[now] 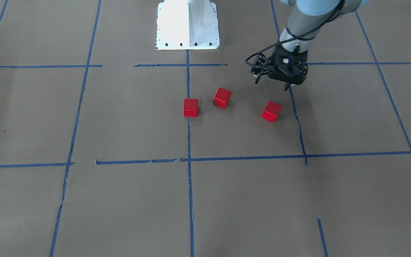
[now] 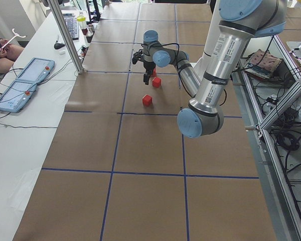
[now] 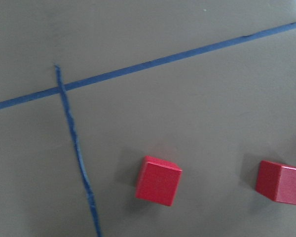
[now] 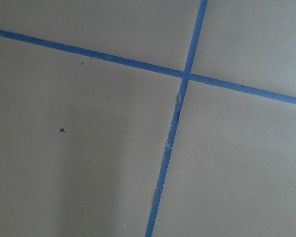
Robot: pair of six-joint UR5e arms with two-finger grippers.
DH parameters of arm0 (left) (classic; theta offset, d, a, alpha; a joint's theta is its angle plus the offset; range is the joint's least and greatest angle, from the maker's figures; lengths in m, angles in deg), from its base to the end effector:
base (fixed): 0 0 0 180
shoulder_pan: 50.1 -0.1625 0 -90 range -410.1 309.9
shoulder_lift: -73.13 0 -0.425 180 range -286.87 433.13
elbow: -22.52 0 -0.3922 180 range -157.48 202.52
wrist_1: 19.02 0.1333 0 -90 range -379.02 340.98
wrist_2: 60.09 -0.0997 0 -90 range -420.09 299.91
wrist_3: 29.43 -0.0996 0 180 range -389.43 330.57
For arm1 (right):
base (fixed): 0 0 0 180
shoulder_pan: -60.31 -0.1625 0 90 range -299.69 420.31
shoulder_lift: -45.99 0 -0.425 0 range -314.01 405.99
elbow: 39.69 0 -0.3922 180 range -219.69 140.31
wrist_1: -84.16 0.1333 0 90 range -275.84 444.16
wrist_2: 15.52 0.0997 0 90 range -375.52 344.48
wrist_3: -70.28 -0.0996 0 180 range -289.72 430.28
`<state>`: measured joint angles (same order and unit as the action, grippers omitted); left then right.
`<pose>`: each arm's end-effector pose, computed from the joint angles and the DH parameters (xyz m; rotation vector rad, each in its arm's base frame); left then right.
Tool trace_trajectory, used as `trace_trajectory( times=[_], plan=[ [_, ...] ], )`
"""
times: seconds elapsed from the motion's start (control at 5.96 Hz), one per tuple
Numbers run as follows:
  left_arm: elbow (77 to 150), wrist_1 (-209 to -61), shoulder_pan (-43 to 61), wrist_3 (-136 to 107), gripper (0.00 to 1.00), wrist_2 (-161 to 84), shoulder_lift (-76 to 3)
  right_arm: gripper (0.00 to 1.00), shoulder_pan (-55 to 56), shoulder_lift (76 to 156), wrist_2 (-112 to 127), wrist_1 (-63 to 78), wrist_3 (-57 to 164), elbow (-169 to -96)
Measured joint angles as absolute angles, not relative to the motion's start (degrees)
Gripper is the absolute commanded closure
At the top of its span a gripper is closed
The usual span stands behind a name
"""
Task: Form red blocks into L shape at center
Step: 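Reach the left gripper to the red cube nearest the center cube, then grasp that red cube with the left gripper and lift it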
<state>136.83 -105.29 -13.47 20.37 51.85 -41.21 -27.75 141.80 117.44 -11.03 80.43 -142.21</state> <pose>0.4002 -0.4173 0.2503 0.1968 0.8330 0.2085 0.0502 -0.4500 0.6097 0.0790 -0.7475 -0.2109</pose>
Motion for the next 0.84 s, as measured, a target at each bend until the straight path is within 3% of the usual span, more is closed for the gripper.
trace_trajectory(
  times=[0.34, 0.84],
  plan=[
    [129.2, -115.8, -19.0, 26.6, 0.0, 47.1, -43.6, 0.0, -27.8, 141.8, 117.4, -11.0, 80.5, -142.1],
    [123.6, -118.6, -23.8, 29.6, 0.0, 44.8, -46.7, 0.0, -27.8, 141.9, 117.4, -11.0, 80.5, -142.1]
  ],
)
